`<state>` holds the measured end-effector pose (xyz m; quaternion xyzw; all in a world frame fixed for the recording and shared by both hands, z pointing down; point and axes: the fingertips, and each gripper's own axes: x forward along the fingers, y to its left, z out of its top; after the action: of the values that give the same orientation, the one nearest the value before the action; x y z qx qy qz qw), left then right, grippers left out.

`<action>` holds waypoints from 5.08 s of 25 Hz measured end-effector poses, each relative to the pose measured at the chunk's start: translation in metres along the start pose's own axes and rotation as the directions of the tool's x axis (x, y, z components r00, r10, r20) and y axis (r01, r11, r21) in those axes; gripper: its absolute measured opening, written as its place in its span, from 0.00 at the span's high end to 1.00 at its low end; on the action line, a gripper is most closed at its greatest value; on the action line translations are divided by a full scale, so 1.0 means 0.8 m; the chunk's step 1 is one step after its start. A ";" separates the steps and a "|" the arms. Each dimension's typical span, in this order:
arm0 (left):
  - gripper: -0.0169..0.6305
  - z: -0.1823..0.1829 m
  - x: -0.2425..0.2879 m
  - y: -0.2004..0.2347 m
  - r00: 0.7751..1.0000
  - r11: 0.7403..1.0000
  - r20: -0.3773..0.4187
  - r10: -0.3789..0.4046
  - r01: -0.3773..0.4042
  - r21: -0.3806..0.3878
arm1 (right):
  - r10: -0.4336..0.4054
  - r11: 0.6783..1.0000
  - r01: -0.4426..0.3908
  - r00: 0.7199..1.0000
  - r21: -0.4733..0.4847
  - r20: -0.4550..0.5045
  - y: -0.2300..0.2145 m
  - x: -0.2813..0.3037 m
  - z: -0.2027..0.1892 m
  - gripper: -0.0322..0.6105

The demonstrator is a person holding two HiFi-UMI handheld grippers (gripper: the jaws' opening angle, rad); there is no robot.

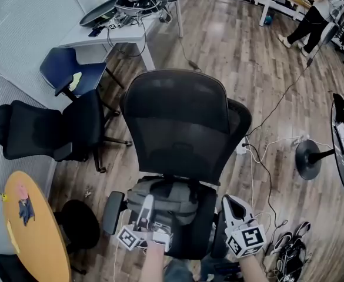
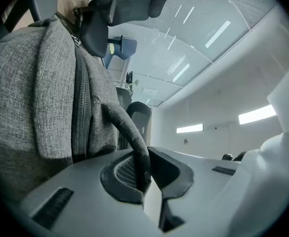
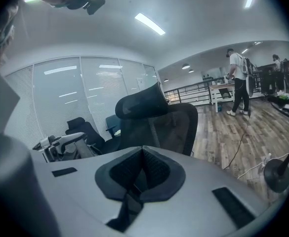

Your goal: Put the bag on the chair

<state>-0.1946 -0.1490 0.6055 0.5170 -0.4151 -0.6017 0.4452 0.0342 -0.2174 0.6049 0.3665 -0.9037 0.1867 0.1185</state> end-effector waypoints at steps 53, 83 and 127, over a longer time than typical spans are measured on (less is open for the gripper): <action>0.61 0.013 0.158 0.104 0.993 0.990 0.101 0.059 -0.072 0.123 | 0.006 0.953 -0.001 1.000 0.303 -0.017 -0.016 0.041 -0.064 0.93; 0.94 -0.061 -0.003 -0.099 0.848 0.279 -0.236 0.475 0.109 0.954 | -0.123 0.986 0.139 0.978 -0.087 0.171 0.089 -0.066 0.073 0.93; 0.94 -0.097 -0.017 -0.144 0.845 0.131 -0.261 0.468 0.225 0.965 | -0.174 0.975 0.196 0.967 -0.103 0.188 0.107 -0.117 0.086 0.93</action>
<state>-0.1291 -0.1091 0.4890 0.7786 -0.6119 0.0233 0.1374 0.0345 -0.1323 0.4884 0.4566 -0.8822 0.0862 0.0760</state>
